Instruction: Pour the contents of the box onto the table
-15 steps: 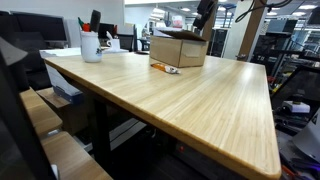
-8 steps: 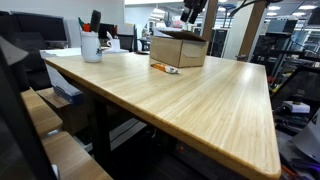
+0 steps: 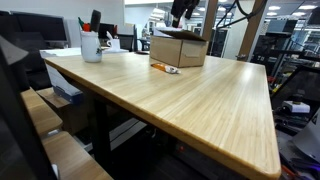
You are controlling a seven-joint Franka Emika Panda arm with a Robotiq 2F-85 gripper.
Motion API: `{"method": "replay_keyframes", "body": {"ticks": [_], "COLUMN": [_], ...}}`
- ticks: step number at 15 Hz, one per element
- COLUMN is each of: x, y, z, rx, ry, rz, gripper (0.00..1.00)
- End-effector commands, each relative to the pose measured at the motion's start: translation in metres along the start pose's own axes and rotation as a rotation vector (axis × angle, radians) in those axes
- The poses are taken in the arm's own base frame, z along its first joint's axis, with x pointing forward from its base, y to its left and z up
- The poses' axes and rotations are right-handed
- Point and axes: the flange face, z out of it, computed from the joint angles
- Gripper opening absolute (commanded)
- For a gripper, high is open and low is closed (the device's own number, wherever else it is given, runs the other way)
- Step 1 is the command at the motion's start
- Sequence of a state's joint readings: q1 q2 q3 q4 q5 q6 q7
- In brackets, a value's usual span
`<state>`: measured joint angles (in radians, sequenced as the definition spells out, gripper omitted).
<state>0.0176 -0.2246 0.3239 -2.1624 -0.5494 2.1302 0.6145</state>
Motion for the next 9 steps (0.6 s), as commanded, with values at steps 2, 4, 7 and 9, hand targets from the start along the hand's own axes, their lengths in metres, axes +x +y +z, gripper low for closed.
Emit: {"method": "replay_keyframes", "body": {"ticks": [2, 4, 7, 9], "x": [0.013, 0.015, 0.016, 0.02], "y": [0.007, 0.01, 0.007, -0.001], "z": [0.014, 0.021, 0.026, 0.02], "rx": [-0.223, -0.279, -0.257, -0.213], "ry": [-0.048, -0.091, -0.198, -0.204], "rz": [0.02, 0.019, -0.012, -0.018], "gripper": [1.0, 1.0, 1.0, 1.0]}}
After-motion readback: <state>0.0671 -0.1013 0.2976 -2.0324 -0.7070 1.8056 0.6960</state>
